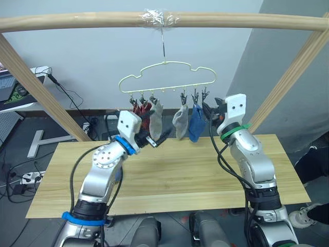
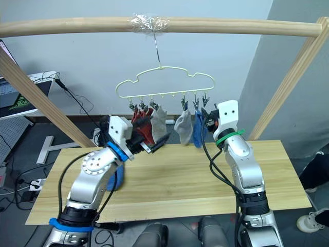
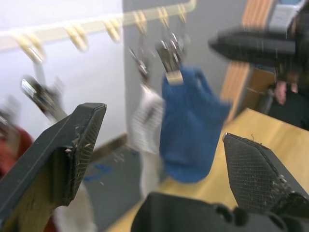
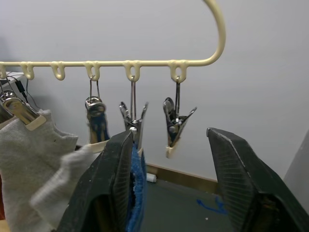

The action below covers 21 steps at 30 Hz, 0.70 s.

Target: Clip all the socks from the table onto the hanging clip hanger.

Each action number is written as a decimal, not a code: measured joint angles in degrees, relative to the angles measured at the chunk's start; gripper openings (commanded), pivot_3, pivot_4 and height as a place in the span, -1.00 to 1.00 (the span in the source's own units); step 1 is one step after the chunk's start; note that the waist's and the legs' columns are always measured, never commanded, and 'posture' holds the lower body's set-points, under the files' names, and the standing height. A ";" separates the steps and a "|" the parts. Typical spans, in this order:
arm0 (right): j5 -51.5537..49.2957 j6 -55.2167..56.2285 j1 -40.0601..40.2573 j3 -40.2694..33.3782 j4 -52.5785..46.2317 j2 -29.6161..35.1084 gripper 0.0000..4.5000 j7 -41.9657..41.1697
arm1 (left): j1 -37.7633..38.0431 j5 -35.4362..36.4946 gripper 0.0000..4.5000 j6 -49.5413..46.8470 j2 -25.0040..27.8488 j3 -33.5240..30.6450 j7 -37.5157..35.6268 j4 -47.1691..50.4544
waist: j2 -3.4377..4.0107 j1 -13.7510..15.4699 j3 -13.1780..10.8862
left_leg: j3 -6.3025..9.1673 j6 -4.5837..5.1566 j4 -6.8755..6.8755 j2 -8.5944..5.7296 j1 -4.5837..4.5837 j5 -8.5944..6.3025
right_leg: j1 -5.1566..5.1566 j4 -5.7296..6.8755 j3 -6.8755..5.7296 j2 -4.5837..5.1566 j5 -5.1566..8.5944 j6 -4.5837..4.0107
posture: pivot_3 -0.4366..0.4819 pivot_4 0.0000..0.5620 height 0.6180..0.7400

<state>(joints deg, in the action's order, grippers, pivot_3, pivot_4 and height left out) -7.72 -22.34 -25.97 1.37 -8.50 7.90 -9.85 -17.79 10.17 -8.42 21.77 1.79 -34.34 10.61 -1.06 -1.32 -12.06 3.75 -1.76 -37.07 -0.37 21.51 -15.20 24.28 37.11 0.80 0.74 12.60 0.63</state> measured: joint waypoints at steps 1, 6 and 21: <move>0.08 0.06 -0.06 0.06 0.13 -0.38 -0.31 0.18 | -0.07 0.26 1.00 -0.30 -0.01 0.01 0.01 0.89 | 0.00 0.01 0.00 | 0.01 0.00 0.01 0.00 0.00 0.00 | 0.00 0.00 0.00 0.00 -0.02 -0.04 | 0.10 -0.33 1.00; 1.94 0.21 -2.06 0.23 2.02 -1.80 -0.31 2.01 | 0.27 0.74 1.00 -2.08 -0.05 0.12 0.04 3.05 | 0.00 0.04 0.00 | -0.01 0.00 0.00 0.00 -0.02 0.00 | 0.00 0.02 0.01 -0.01 -0.02 -0.04 | 0.10 -0.33 1.00; 2.49 1.30 -7.65 -0.35 11.91 -4.58 -0.31 6.02 | 1.74 4.62 1.00 -6.49 4.23 -3.25 -0.16 9.62 | -0.02 0.05 -0.01 | -0.06 0.00 0.02 -0.02 -0.01 0.00 | 0.02 -0.03 0.03 -0.01 -0.03 -0.06 | 0.16 -0.31 1.00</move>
<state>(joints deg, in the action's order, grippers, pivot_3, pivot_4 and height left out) -5.22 -21.04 -33.62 1.02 3.40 3.33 -3.83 -16.05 14.78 -14.91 26.00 -1.46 -34.50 20.23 -1.08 -1.27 -12.07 3.69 -1.76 -37.05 -0.38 21.50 -15.20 24.30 37.08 0.83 0.73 12.57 0.57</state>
